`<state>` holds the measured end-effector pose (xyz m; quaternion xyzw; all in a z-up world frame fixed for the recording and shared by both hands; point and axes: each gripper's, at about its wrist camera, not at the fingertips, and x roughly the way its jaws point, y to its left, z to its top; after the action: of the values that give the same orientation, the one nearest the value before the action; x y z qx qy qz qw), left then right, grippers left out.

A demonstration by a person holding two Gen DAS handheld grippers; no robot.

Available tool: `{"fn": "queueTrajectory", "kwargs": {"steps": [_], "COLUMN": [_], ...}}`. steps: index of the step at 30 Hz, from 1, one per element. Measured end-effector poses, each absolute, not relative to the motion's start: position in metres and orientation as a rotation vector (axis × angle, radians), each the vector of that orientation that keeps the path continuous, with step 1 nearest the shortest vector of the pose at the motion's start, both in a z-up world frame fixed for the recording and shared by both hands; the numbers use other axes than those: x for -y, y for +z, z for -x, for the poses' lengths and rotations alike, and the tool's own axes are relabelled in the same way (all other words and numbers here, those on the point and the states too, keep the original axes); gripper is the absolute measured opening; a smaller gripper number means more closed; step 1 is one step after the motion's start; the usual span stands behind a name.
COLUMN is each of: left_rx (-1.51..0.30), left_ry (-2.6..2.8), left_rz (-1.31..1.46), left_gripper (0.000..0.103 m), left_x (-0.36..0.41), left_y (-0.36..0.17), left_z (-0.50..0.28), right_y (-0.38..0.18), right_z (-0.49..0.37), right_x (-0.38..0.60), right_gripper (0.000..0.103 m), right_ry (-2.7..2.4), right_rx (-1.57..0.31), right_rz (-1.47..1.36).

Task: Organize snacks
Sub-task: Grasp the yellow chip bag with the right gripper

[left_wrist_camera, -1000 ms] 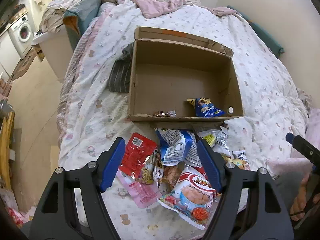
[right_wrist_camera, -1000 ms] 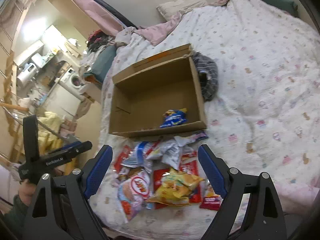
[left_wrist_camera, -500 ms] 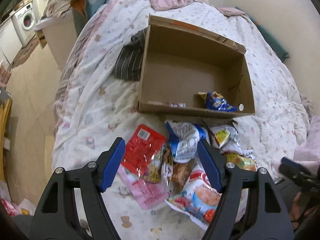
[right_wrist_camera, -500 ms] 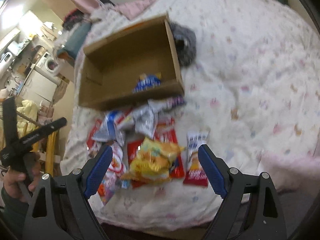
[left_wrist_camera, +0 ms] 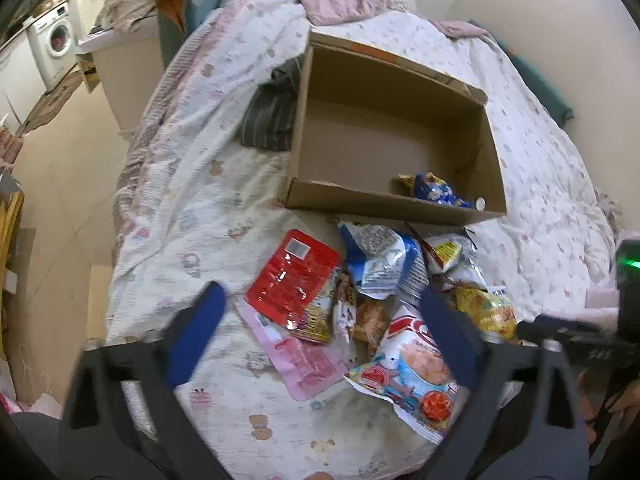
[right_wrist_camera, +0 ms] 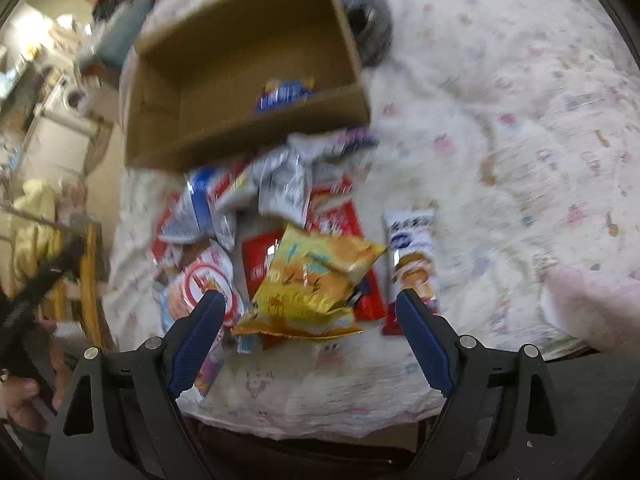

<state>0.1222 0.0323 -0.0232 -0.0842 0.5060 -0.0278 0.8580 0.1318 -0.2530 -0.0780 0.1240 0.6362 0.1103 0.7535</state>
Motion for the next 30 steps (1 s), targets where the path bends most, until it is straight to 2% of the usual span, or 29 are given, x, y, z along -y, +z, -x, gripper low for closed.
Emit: {"fn": "queueTrajectory", "kwargs": {"steps": [9, 11, 12, 14, 26, 30], "left_rx": [-1.092, -1.096, -1.099, -1.102, -1.114, -1.127], "left_ry": [-0.029, -0.022, -0.015, -0.008, -0.011, -0.011], "left_rz": [0.166, 0.163, 0.158, 0.164, 0.096, 0.091], "left_gripper": [0.100, 0.100, 0.100, 0.100, 0.100, 0.100], "left_x": [-0.035, -0.034, -0.034, -0.033, -0.014, -0.013], "left_y": [-0.030, -0.031, -0.032, -0.033, -0.036, -0.040], "left_z": [-0.123, -0.124, -0.125, -0.126, -0.135, -0.139], "right_y": [-0.122, -0.128, -0.130, -0.128, -0.062, -0.029], "right_z": [-0.154, -0.155, -0.155, -0.153, -0.129, -0.136], "right_x": [0.226, 0.226, 0.227, 0.232, 0.280, 0.287], "right_gripper": [0.089, 0.079, 0.068, 0.063, 0.059, 0.059], "right_ry": [0.158, 0.161, 0.161, 0.170, 0.274, 0.345], "right_rx": [-1.470, -1.480, -1.482, -1.470, -1.344, -1.214], "right_rz": [-0.113, -0.091, -0.089, -0.097, -0.219, -0.270]}}
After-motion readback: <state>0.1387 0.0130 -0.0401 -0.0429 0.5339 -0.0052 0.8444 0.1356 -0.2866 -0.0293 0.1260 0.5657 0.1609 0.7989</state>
